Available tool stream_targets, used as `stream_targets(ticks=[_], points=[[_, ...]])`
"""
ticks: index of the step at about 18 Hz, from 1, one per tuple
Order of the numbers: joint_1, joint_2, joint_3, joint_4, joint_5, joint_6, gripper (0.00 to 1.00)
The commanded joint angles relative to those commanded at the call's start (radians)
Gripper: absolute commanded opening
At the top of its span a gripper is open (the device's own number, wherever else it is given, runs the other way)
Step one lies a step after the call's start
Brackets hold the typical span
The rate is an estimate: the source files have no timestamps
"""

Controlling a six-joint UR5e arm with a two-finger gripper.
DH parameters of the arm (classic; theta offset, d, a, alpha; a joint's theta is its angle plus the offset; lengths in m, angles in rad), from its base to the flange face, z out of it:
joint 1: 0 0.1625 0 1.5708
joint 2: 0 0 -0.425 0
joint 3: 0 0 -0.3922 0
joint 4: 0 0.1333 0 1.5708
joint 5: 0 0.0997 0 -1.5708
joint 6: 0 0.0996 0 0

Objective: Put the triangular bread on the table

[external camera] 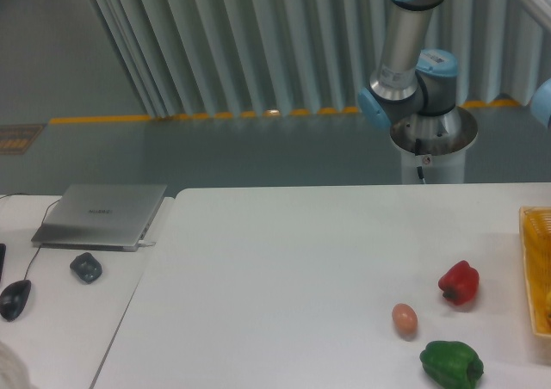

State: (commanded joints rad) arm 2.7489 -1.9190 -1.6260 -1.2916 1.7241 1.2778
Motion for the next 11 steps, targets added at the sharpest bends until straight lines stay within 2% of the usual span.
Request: stream_targets(ticks=[9, 11], points=[[0.002, -0.002, 0.0, 0.009, 0.014, 0.011, 1.0], [-0.008, -0.005, -0.006, 0.011, 0.061, 0.009, 1.0]])
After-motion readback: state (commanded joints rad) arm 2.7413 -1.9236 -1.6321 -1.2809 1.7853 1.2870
